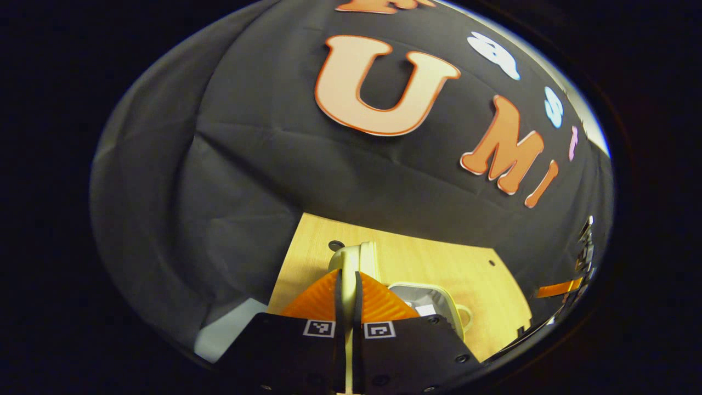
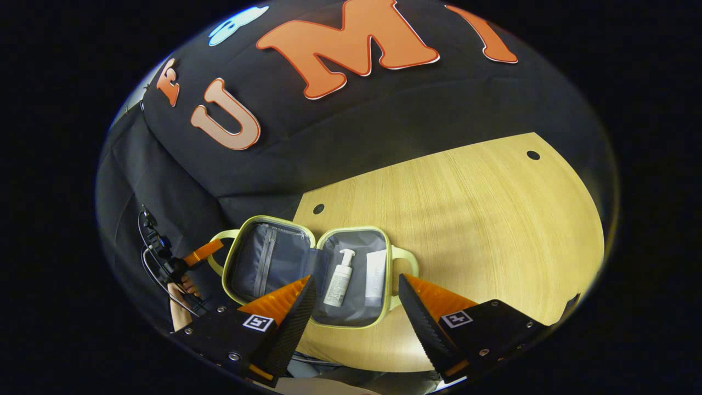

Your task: First open the suitcase, pack the skin care products into it, and then close the suitcase.

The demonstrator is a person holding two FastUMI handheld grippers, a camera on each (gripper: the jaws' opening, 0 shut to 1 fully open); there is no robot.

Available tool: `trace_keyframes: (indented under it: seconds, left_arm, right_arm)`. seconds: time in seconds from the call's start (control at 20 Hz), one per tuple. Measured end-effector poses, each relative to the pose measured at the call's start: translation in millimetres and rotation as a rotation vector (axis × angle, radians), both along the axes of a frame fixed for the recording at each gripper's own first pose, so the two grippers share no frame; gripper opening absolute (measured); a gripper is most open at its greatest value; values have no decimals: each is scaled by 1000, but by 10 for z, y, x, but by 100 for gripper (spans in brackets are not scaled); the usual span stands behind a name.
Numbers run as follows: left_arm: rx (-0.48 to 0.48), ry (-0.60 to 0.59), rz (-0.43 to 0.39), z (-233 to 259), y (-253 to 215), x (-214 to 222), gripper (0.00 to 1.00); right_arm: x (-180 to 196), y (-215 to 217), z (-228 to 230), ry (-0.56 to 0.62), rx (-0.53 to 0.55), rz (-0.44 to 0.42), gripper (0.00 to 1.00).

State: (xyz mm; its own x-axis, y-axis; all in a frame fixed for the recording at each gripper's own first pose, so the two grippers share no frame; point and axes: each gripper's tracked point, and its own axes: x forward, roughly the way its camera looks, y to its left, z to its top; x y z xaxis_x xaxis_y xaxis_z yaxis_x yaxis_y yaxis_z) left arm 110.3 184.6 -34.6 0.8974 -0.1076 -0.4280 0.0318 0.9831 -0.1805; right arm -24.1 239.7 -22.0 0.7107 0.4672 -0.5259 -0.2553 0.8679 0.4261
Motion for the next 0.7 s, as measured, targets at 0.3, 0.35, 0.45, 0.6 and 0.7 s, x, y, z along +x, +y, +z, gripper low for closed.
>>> trace_keyframes:
  seconds: [0.3, 0.35, 0.45, 0.6, 0.7]
  left_arm:
    - [117, -1, 72, 310, -969, -137, 5]
    - [134, 0, 73, 326, -1159, -139, 5]
    - [160, 5, 69, 320, -1521, -128, 5]
    - [253, 33, 76, 238, -1974, -67, 5]
    - [340, 51, 70, 151, -2277, -23, 5]
  right_arm:
    - [245, -933, 162, -83, -12, 15, 95]
    - [264, -1097, 192, -97, -24, 10, 95]
    - [304, -1399, 259, -135, -38, -5, 95]
    - [324, -1835, 334, -196, -77, -39, 95]
    - [298, -2110, 367, -222, -105, -54, 95]
